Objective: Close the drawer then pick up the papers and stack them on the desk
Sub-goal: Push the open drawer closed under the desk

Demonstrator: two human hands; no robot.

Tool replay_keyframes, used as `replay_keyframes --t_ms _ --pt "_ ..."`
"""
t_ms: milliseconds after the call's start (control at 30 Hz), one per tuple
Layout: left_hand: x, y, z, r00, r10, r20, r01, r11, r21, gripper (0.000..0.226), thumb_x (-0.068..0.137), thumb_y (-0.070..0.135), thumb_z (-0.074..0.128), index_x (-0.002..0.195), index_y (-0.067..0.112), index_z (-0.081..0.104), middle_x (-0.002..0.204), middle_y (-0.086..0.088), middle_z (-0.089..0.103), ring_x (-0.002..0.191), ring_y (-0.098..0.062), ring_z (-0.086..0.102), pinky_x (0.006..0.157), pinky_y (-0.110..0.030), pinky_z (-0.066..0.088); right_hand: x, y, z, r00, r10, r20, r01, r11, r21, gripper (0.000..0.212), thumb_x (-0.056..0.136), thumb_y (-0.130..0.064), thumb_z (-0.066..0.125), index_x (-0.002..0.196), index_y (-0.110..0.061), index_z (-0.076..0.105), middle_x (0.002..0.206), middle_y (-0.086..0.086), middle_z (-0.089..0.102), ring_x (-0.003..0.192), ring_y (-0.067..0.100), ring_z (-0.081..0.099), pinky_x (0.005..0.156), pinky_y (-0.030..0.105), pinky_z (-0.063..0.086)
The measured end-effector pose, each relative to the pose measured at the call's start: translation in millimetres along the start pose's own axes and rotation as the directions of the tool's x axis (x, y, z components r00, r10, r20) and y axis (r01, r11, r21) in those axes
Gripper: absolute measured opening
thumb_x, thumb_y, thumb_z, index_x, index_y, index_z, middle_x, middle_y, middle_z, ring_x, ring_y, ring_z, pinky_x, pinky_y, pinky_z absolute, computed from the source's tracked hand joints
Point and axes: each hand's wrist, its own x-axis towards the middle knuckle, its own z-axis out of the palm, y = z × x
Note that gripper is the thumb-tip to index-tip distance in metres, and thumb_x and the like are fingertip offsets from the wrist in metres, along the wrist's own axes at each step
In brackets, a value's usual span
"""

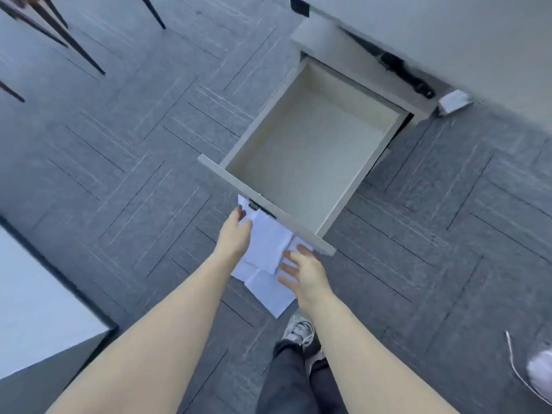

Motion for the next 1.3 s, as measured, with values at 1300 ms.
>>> replay_keyframes --t_ms 1300 --pt "174.2 262.9 160.0 0.876 0.387 -0.288 -0.191 0.825 0.532 0.031 0.096 0.033 0.046 0.120 0.017 0.057 0.102 -0.017 0.072 0.096 -0.041 0.064 0.073 -0.043 0.048 122.1 -303.9 -83.9 0.968 -0.253 -0.011 0.253 0.965 0.064 0.035 0.093 -0.003 0.041 0.122 -0.018 0.053 0.120 -0.003 0.066 0.102 0.014 0.066 0.084 0.038 0.056"
